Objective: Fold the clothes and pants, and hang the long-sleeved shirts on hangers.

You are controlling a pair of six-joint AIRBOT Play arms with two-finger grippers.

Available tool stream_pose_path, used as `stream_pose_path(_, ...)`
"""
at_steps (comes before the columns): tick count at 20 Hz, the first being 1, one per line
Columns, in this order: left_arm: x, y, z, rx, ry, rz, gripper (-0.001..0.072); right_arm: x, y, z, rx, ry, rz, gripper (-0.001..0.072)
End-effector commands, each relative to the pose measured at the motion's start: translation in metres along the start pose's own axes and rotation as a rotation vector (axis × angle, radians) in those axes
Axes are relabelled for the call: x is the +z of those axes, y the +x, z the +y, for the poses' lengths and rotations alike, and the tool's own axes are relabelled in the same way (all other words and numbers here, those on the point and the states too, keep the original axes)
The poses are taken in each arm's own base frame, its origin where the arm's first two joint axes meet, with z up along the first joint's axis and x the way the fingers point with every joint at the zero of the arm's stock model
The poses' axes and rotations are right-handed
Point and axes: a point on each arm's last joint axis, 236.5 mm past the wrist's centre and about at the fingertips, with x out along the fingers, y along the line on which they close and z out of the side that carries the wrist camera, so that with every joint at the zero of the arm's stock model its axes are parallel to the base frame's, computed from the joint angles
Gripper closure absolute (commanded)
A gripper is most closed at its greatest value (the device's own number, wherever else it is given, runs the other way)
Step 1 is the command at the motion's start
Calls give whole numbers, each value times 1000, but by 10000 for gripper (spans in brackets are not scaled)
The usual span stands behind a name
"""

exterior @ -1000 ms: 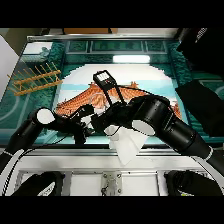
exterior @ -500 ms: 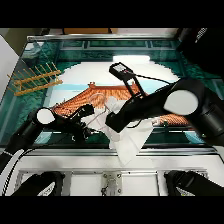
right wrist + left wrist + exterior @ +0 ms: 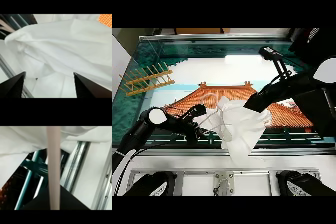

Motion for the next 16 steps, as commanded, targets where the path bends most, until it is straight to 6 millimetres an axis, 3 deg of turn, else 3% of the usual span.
stream_pose_path(1,0,0,0,-1,-1,1,688,7,-6,-18,-33,-166,-41,51)
stream_pose_path(4,0,0,0,-1,-1,1,688,6,-19,-47,-20,-265,-74,51)
stream_pose_path(7,-1,0,-2,-8,-2,5,688,7,-45,-57,232,-300,-217,51)
stream_pose_path(9,0,0,-2,-10,-3,1,688,4,-58,-81,358,-295,-316,51)
stream_pose_path(11,-1,0,-3,-14,-3,3,688,-11,-52,-121,369,-263,-323,51)
stream_pose_path(12,-1,0,-4,-19,-3,6,688,-20,-46,-131,407,-250,-315,51)
stream_pose_path(16,-3,0,-6,-26,-3,10,688,-31,-22,-139,458,-545,-437,51)
